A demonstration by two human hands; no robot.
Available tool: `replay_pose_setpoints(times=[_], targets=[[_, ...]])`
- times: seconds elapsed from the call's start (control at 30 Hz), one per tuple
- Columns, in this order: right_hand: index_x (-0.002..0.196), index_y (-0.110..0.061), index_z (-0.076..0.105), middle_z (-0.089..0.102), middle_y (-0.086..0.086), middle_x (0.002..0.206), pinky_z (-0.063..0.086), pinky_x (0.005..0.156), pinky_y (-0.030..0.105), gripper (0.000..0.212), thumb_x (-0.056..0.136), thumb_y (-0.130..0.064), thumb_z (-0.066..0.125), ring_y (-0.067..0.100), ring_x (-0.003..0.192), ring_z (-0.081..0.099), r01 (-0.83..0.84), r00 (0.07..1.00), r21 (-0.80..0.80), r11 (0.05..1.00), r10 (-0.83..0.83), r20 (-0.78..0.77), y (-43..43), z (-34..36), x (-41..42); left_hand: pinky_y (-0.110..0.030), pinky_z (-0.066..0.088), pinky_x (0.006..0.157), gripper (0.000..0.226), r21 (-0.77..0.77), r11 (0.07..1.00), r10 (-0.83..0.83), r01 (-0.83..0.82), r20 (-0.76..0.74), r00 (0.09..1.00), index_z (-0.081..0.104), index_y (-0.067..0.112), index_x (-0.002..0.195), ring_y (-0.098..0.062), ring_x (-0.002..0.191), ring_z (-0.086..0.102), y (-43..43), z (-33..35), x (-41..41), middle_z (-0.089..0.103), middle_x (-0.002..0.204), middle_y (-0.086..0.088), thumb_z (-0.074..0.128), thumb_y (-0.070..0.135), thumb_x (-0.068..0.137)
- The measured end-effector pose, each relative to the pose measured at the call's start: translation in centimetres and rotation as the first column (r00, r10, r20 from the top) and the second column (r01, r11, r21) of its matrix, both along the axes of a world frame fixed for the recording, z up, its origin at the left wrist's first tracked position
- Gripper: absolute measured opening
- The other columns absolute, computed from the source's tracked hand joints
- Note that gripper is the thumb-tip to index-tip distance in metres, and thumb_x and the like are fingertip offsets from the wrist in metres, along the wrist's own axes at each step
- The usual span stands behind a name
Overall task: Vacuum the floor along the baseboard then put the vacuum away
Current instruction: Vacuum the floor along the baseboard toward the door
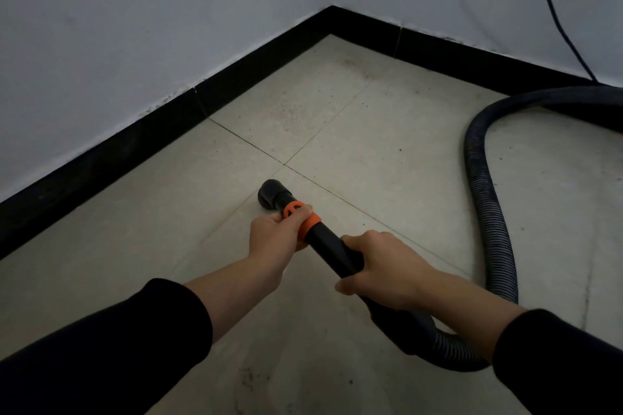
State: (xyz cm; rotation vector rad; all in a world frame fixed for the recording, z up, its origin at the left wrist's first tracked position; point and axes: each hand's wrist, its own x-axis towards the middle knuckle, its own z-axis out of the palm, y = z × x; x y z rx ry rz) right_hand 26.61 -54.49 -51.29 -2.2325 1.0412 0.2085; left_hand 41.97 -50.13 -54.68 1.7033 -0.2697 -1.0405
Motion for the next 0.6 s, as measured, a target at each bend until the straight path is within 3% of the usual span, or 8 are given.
replay_pose_setpoints(times=[0.2,0.4,0.6], targets=[[0.091,-0.019,0.061,0.064,0.002,0.076,0.057,0.071,0.041,0.028,0.073,-0.035,0.074,0.018,0.070,0.064,-0.043,0.999,0.036,0.998,0.043,-0.020,0.2,0.7,-0.6,-0.038,0.057,0.086,0.021,0.017,1.000,0.011,-0.011,-0.014,1.000,0.067,0.006,0.084,-0.025,0.081,0.070,1.2,0.1,-0.4,0.070,0.087,-0.014,0.072,0.026,0.085],[0.095,-0.016,0.062,0.065,0.004,0.080,0.057,0.072,0.037,0.031,0.074,-0.034,0.076,0.020,0.075,0.064,-0.031,0.998,0.074,0.997,0.034,-0.045,-0.1,1.4,-0.9,-0.038,0.058,0.083,0.019,0.027,0.999,0.027,-0.026,-0.056,0.998,0.063,0.007,0.079,-0.025,0.079,0.069,0.7,1.0,-1.2,0.067,0.083,-0.013,0.073,0.022,0.084],[0.088,-0.020,0.055,0.058,-0.003,0.072,0.045,0.054,0.023,0.026,0.076,-0.031,0.074,0.015,0.067,0.060,0.031,0.999,0.081,0.996,-0.028,-0.038,-0.4,0.9,-1.1,-0.036,0.058,0.082,0.016,0.039,0.999,-0.014,0.015,-0.032,0.999,0.062,0.009,0.079,-0.026,0.081,0.069,-0.8,1.3,-1.7,0.066,0.085,-0.012,0.073,0.021,0.084]])
